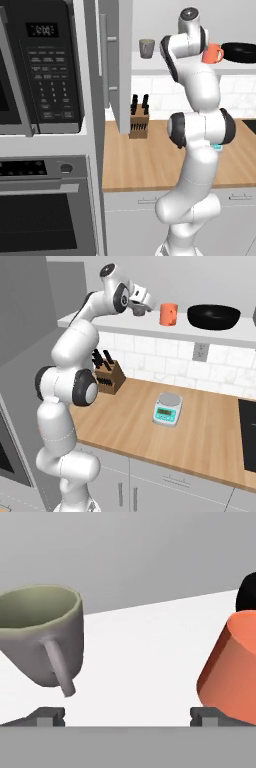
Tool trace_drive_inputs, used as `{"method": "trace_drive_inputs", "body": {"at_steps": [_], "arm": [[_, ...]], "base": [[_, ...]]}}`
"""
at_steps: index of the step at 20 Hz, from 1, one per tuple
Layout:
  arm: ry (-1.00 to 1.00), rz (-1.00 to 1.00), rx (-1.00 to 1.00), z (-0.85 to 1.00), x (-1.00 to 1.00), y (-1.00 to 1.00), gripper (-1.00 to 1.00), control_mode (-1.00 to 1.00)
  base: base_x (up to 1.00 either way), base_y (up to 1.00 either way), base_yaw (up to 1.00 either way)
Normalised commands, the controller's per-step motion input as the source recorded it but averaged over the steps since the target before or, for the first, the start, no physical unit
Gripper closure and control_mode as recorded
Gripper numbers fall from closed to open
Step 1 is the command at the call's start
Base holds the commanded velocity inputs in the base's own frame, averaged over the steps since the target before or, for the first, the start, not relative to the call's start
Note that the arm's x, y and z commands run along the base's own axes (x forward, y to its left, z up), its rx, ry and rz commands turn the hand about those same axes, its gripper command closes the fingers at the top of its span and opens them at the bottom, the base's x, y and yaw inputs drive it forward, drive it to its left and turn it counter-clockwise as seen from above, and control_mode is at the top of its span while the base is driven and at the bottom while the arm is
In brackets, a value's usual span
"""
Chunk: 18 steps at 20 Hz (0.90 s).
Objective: Gather all objects into one cabinet and sort the glasses and bowls to opposite sides.
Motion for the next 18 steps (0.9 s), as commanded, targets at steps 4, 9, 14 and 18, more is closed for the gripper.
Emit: {"method": "trace_drive_inputs", "body": {"at_steps": [4, 9, 14, 18], "arm": [[0.00, 0.00, 0.00, 0.82, -0.75, -0.27, -1.00, -1.00], [0.00, 0.00, 0.01, 0.70, -0.97, -0.21, -1.00, -1.00], [0.07, -0.02, 0.00, 0.13, -0.83, -0.29, -1.00, -1.00], [0.03, -0.01, 0.00, 0.21, -0.85, -0.41, -1.00, -1.00]], "base": [[0.00, 0.00, 0.00], [0.00, 0.00, 0.00], [0.00, 0.00, 0.00], [0.00, 0.00, 0.00]]}}
